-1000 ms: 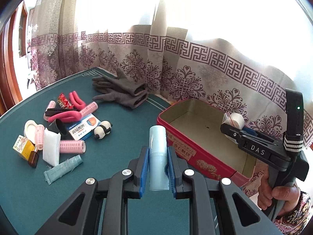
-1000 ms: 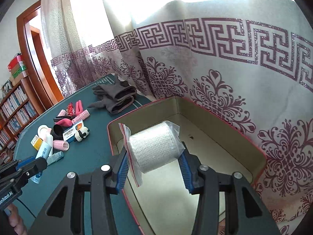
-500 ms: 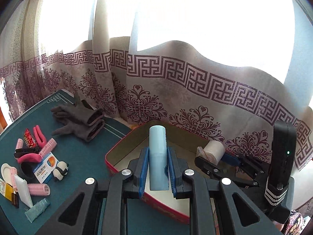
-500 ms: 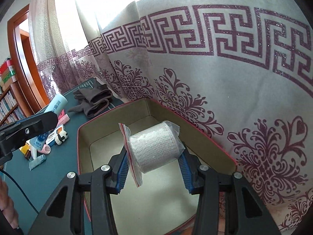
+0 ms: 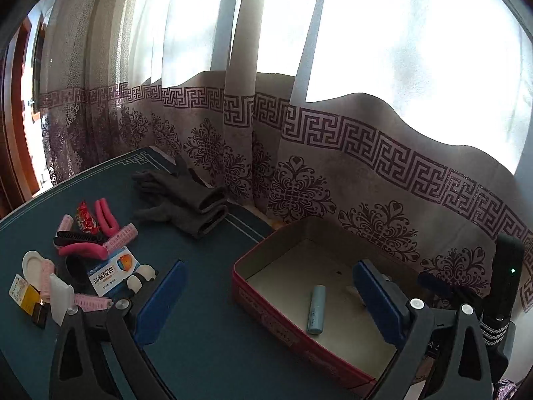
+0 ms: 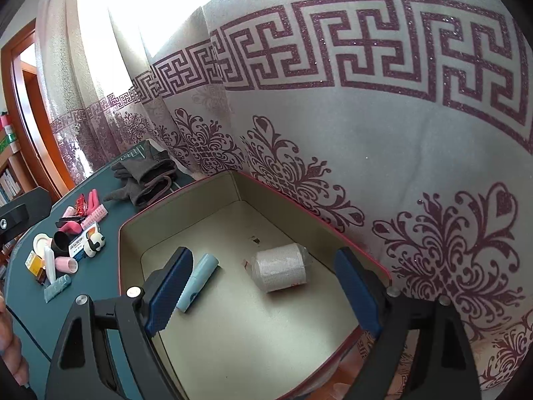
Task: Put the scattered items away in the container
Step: 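Move both open tools back from the tin toward the scattered items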
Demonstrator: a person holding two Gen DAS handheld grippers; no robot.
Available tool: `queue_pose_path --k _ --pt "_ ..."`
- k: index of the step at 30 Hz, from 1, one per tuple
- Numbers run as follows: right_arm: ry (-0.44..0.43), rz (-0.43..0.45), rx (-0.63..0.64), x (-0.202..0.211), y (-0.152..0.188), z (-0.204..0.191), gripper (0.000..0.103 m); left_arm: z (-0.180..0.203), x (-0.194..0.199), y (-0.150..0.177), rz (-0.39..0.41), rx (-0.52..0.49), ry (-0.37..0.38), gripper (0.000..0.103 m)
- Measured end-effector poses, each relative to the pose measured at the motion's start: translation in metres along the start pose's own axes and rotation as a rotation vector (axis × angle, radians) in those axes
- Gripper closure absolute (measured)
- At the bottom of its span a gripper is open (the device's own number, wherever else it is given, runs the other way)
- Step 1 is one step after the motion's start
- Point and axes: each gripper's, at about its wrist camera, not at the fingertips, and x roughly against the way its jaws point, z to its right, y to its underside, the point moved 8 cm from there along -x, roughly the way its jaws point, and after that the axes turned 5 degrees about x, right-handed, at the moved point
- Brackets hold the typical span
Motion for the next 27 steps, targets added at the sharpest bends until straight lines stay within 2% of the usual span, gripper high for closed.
queue_pose_path --k 10,16,20,27 --pt "-0.01 -0.014 -0.017 -0.002 0.003 -0.009 0.011 -0.034 -0.003 0.019 -0.05 0.052 -0.081 0.001" --pt "-0.02 -0.007 -0.003 0.001 0.003 -0.023 0.007 -0.053 -0.002 0.028 -0.064 0.074 -0.122 0.001" --pt "-0.029 0.002 0.009 0.004 0.001 -0.034 0.003 -0.065 0.002 0.032 -0.067 0.095 -0.137 0.001" --pt "-0.056 0.022 0.038 0.01 -0.004 -0.06 0.002 -0.101 0.014 0.041 -0.056 0.149 -0.185 0.001"
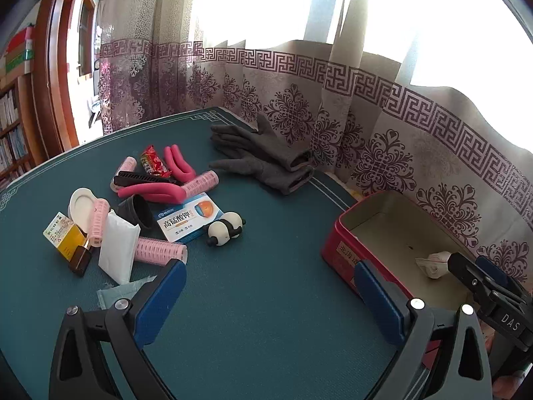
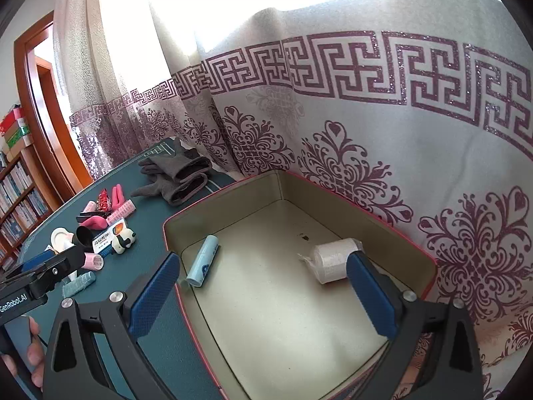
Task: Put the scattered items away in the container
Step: 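Move both open tools back from the tin toward the scattered items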
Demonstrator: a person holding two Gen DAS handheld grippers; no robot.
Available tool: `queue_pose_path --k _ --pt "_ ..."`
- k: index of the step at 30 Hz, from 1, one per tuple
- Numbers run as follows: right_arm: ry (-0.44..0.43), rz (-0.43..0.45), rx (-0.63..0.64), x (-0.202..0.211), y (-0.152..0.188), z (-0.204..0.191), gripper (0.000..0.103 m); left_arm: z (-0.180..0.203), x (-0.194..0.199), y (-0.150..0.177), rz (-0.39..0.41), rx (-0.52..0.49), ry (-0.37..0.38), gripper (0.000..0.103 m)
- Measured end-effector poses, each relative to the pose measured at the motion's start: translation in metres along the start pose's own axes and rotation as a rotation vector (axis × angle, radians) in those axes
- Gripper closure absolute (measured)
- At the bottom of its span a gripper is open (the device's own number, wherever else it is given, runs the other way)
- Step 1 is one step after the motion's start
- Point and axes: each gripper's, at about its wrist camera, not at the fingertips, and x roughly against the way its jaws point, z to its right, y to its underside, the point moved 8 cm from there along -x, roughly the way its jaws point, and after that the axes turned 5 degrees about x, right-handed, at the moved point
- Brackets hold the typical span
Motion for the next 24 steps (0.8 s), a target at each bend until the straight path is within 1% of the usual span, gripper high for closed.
queue_pose_path --k 4,8,10,14,19,21,24 --pt "-0.021 0.016 0.042 0.002 -0.004 -0.024 0.001 -0.034 0.003 0.005 -0.001 0.056 -0.041 0.001" --pt "-0.049 0.03 0.094 0.003 -0.006 -0.052 0.001 -0.073 0.007 0.014 0.006 0.089 -0.123 0.001" --pt "-0.069 0.028 0.119 0.001 -0.004 -0.068 0.001 -0.093 0.007 0.02 -0.003 0.114 -0.156 0.001" --pt "-0.116 0.001 0.168 -0.007 0.005 -0.101 0.001 -0.131 0.005 0.033 -0.027 0.185 -0.194 0.001" --pt "-0.168 -0.037 0.253 -0.015 0.02 -0.142 0.001 -0.162 0.002 0.043 -0.049 0.252 -0.212 0.001" --pt "-0.185 -0.05 0.288 -0.018 0.026 -0.156 0.001 -0.169 0.001 0.045 -0.06 0.268 -0.22 0.001" --pt "-0.204 -0.076 0.321 -0.025 0.035 -0.172 0.001 -0.176 -0.001 0.043 -0.067 0.277 -0.211 0.001"
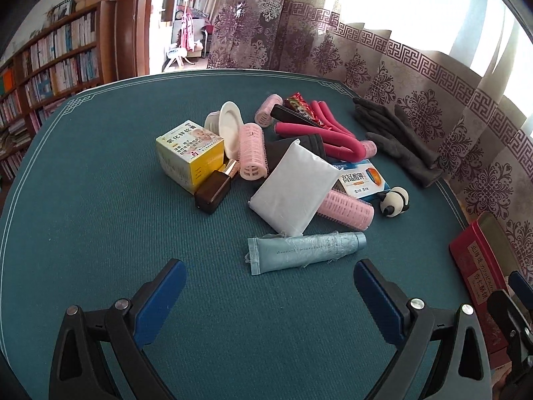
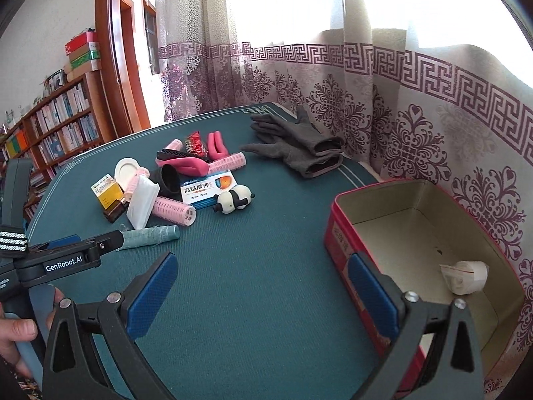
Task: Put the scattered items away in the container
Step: 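Move both open tools back from the tin toward the scattered items, then grasp the white pad packet with the left tool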
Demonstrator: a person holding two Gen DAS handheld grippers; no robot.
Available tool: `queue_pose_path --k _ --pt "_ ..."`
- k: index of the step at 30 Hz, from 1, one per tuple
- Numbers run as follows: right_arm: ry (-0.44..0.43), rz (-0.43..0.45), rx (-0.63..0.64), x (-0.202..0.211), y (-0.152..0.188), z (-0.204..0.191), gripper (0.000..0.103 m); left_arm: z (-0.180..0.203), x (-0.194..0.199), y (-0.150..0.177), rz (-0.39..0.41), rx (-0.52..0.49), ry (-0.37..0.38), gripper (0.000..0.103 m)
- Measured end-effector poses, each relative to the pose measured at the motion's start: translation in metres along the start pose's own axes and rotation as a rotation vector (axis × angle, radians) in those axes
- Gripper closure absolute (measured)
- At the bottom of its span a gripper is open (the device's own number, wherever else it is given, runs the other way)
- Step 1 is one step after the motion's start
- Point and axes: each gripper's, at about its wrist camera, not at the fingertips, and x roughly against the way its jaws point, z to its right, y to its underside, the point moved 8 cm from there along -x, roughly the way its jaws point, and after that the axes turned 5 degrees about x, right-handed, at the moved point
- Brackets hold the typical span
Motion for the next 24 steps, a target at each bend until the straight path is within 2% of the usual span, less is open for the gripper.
queue_pose_path --k 7,15,22,23,24 --pt "-0.045 -0.042 0.019 -0.015 0.008 -0.018 0.001 0.014 -0.018 -0.029 0.004 -0.099 0.026 0.001" --pt "-0.07 -0.088 -0.01 -0.029 0.017 -0.015 0.001 0.036 -0.051 -0.051 0.011 -0.203 0.081 0.001" --pt "-0.071 -0.115 -0.001 -0.041 0.019 -0.019 0.001 0.032 -0.079 -0.054 0.005 -0.201 0.087 0.002" --pt "-0.073 -0.119 -0.001 -0.043 0.018 -0.02 0.001 0.031 -0.08 -0.054 0.002 -0.186 0.116 0.007" --pt "-0.077 -0.123 -0.002 -0.044 0.018 -0.021 0.001 0.031 -0.079 -0.054 -0.007 -0.174 0.153 0.019"
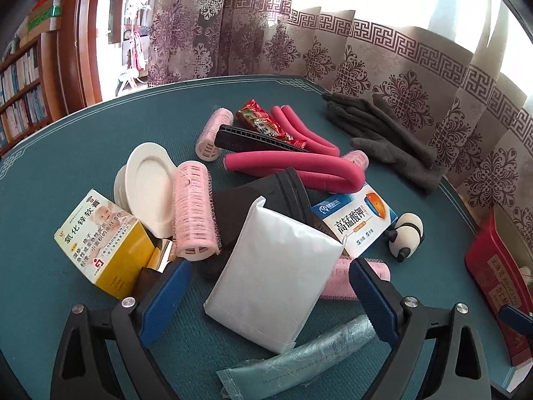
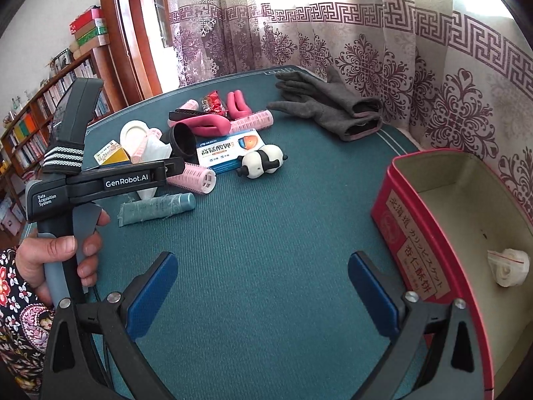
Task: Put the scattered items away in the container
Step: 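Grasp the white pad packet with the left tool, then grasp the pink hair roller with the right tool while the left holds the pad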
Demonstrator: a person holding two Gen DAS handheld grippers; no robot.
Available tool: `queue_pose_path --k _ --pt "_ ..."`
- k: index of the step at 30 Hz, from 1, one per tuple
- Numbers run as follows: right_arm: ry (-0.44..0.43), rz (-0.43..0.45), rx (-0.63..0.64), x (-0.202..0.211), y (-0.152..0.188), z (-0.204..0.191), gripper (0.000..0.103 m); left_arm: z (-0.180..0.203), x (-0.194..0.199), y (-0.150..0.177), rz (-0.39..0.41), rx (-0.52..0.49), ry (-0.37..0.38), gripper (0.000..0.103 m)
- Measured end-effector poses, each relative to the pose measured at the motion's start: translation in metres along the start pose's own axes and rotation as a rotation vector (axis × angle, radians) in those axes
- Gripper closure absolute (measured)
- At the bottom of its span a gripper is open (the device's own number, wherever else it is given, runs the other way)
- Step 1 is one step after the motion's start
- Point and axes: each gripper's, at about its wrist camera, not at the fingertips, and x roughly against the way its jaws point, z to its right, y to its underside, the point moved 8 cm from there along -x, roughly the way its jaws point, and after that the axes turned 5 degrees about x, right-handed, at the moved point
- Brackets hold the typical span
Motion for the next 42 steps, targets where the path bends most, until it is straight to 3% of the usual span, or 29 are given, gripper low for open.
queue_pose_path --k 1,2,3,7,15,19,25,26,29,33,42 --pt "-0.003 -0.004 -0.001 -0.002 -0.001 -0.001 0.001 0.001 0.002 -0.001 0.001 0.003 0.019 0.024" --pt "-0.004 -0.008 -0.001 -0.004 -0.001 -0.002 0.001 0.003 0.005 -0.001 0.003 -0.005 0.028 0.038" --pt "-0.006 -0.012 0.0 -0.006 -0.002 -0.003 0.001 0.005 0.007 -0.001 0.001 -0.016 0.037 0.046" --pt "-0.017 -0.004 0.02 -0.013 -0.013 -0.01 0.001 0.007 0.016 0.003 -0.002 -0.029 0.038 0.05" --pt "-0.054 0.02 0.127 -0.041 -0.051 -0.033 0.001 -0.011 0.046 -0.012 0.051 0.052 0.068 0.052" --pt "-0.09 0.006 0.188 -0.065 -0.068 -0.051 0.001 -0.021 0.052 -0.016 0.067 0.084 0.065 0.052" --pt "-0.079 -0.032 0.258 -0.1 -0.078 -0.068 0.003 -0.034 0.047 -0.015 0.058 0.13 0.052 0.052" --pt "-0.082 -0.039 0.27 -0.101 -0.078 -0.072 0.007 -0.037 0.045 -0.014 0.054 0.138 0.048 0.052" --pt "-0.155 -0.113 0.274 -0.107 -0.068 -0.084 0.035 -0.043 0.041 -0.013 0.042 0.164 0.049 0.052" --pt "-0.189 -0.135 0.265 -0.105 -0.057 -0.087 0.052 -0.045 0.042 -0.012 0.044 0.173 0.051 0.052" --pt "-0.141 -0.131 0.291 -0.112 -0.061 -0.093 0.055 -0.043 0.044 -0.014 0.048 0.171 0.051 0.052"
